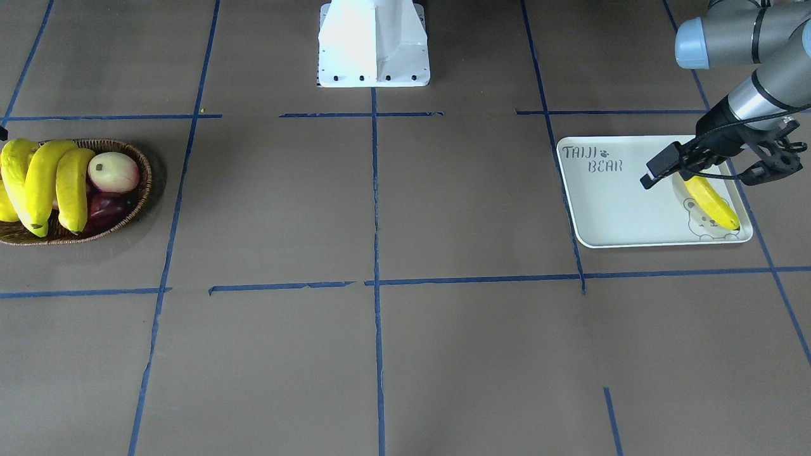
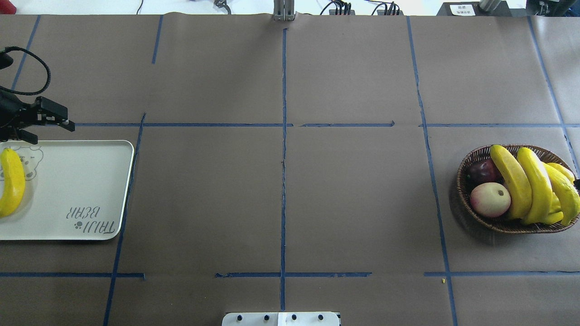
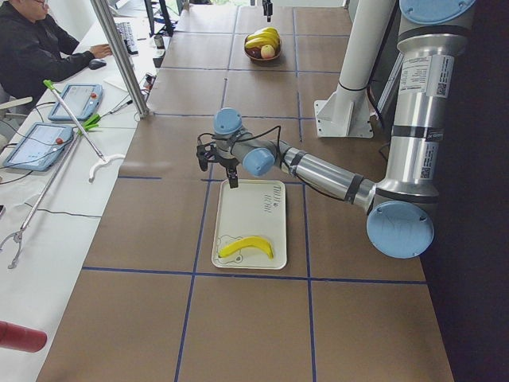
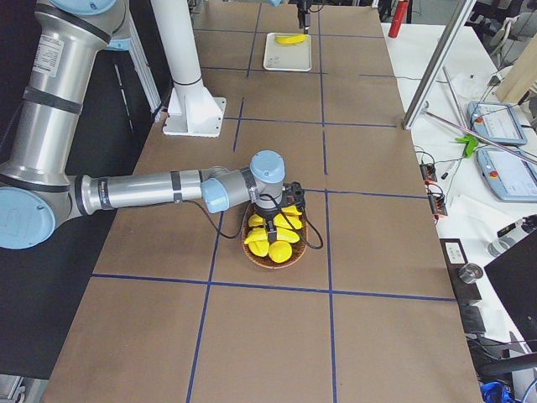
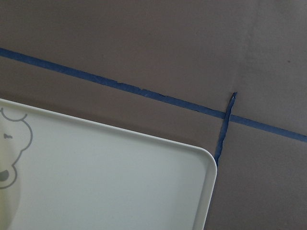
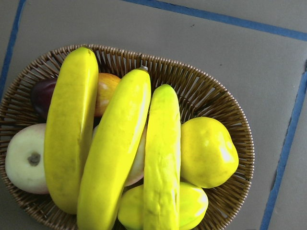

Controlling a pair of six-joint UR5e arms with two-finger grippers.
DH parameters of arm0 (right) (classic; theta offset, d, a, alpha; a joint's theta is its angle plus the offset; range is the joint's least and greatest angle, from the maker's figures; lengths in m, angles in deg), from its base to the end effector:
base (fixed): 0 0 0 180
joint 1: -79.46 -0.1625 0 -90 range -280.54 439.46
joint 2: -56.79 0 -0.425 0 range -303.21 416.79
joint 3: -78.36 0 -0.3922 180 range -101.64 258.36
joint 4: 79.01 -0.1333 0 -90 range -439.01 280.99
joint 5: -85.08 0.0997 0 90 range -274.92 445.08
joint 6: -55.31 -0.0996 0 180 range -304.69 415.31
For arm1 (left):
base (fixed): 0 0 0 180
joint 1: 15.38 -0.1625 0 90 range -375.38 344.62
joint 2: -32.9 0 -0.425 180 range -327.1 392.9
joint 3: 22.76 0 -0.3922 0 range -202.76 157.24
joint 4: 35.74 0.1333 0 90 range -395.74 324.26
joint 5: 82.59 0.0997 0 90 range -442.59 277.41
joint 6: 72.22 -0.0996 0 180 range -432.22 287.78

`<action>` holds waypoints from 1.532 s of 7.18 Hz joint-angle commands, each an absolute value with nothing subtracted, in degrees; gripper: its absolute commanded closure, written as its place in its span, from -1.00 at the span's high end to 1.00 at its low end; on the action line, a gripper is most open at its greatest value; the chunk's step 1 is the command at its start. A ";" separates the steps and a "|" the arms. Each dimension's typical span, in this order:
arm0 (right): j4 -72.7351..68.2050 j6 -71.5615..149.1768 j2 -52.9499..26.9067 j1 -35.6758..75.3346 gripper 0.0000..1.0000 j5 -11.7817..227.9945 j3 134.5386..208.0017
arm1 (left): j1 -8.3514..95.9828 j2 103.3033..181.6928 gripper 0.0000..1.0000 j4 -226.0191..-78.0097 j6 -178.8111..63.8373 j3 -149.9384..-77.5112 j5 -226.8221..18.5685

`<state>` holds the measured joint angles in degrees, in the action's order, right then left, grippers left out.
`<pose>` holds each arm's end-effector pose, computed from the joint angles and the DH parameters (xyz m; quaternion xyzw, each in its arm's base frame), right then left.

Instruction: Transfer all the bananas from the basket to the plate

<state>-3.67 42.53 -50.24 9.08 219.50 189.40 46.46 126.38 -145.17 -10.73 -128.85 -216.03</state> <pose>-0.0690 -0.3831 0.5769 0.0401 -0.4001 -0.1157 0.9083 0.1875 -0.4876 0.4488 -0.0260 0.4660 -0.1328 0.8744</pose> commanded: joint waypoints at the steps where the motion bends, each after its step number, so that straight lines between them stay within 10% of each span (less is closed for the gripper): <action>1: -3.78 42.74 -50.09 12.64 0.99 219.56 187.79 | 46.32 126.51 0.99 -145.33 -10.43 -129.19 -216.19; 4: -3.60 43.18 -50.09 13.80 0.96 219.56 187.00 | 46.32 126.51 0.99 -145.42 -10.43 -129.63 -216.27; 7: -3.60 43.36 -49.39 13.89 0.35 219.64 184.62 | 46.23 126.60 0.99 -145.51 -10.43 -129.72 -216.28; 11: -3.51 43.18 -48.42 13.98 0.06 219.64 183.57 | 46.32 126.60 0.99 -145.51 -10.43 -130.51 -216.28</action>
